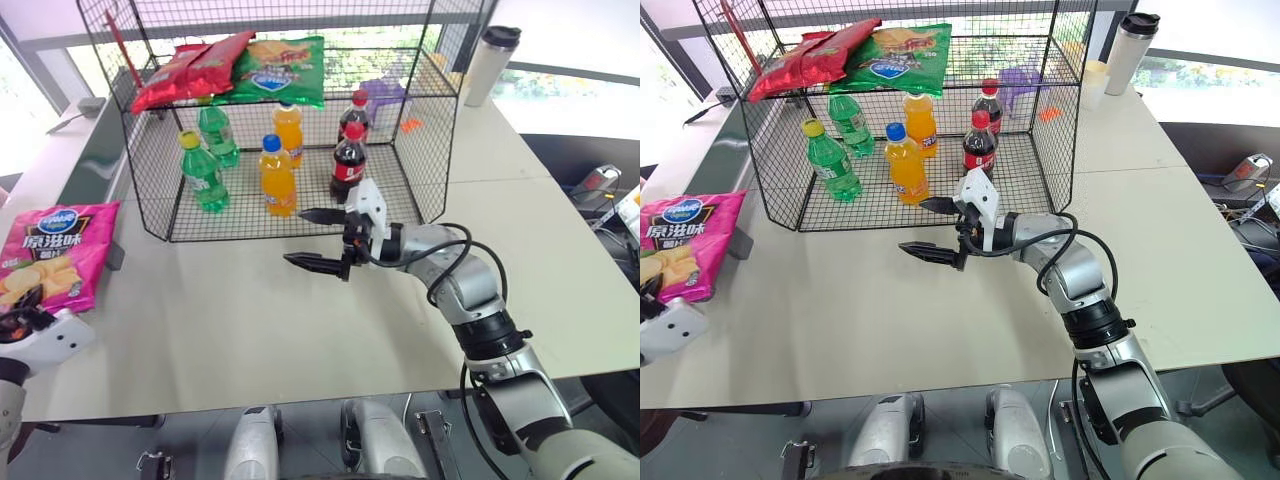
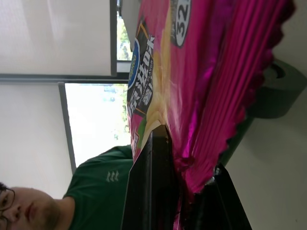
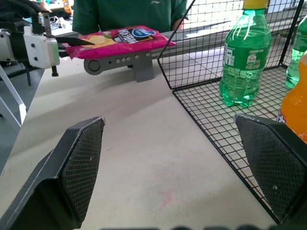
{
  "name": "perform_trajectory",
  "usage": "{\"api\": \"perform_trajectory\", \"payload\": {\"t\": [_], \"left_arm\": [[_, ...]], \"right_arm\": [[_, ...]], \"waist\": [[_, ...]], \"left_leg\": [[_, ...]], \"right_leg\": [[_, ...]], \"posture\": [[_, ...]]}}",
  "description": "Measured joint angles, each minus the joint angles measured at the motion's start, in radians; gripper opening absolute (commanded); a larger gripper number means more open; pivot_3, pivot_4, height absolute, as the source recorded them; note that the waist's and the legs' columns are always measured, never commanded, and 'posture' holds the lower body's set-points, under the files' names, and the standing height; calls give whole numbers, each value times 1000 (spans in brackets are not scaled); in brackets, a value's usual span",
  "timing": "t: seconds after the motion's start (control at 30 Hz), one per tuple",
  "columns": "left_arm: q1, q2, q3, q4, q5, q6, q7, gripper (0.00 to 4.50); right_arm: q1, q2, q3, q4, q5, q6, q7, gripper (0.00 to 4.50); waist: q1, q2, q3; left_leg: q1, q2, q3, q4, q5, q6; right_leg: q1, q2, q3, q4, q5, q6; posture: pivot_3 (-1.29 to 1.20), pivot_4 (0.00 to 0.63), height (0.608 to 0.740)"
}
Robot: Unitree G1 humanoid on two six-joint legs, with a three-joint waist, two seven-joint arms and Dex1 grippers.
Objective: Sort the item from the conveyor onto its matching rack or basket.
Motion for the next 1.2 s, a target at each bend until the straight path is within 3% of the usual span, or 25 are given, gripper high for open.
{"api": "perform_trajectory", "payload": {"t": [0.17,0.37,0.57,0.7,0.77,0.87,1.03,1.2], "left_arm": [[-8,-13,207,-206,-277,145,-176,85],[-162,274,549,-323,-774,621,-545,85],[-207,558,833,-237,-1010,1084,-867,85],[-130,620,963,-227,-1113,1421,-1076,85],[-75,639,970,-250,-1135,1529,-1137,85],[-130,692,943,-246,-1183,1622,-1173,85],[-550,758,729,-141,-1396,1725,-1090,85],[-905,635,424,-76,-1621,1755,-884,85]], "right_arm": [[-1,-1,-2,7,1,-4,4,4500],[-94,0,-131,116,92,53,18,4500],[-176,-22,-234,184,162,96,47,4500],[-166,-71,-264,194,172,123,74,4500],[-140,-93,-269,182,176,139,78,4500],[-99,-95,-271,147,182,160,76,4500],[-10,-120,-263,7,195,210,66,4500],[93,-130,-208,-92,185,231,41,4500]], "waist": [[6,-1,0],[-1,-1,1],[-7,1,2],[-7,2,3],[-6,3,3],[-3,2,3],[1,3,3],[0,2,3]], "left_leg": [[0,0,-1,1,0,0],[0,-1,0,3,0,-1],[0,0,0,-3,0,0],[0,0,0,-6,0,-1],[0,0,-1,-6,1,-1],[0,0,-2,-5,1,-1],[1,-1,-2,-5,1,-1],[1,-1,-3,-3,1,-1]], "right_leg": [[1,0,-1,0,0,-1],[1,1,-1,0,0,-1],[-1,4,-1,0,0,4],[-3,5,-1,0,0,3],[-3,5,0,0,-2,0],[-3,5,0,1,-2,-1],[-1,4,0,0,-3,-1],[0,5,1,2,-1,3]], "posture": [[0,150,740],[0,150,740],[0,150,740],[0,150,740],[0,150,740],[0,150,740],[0,150,740],[0,150,740]]}}
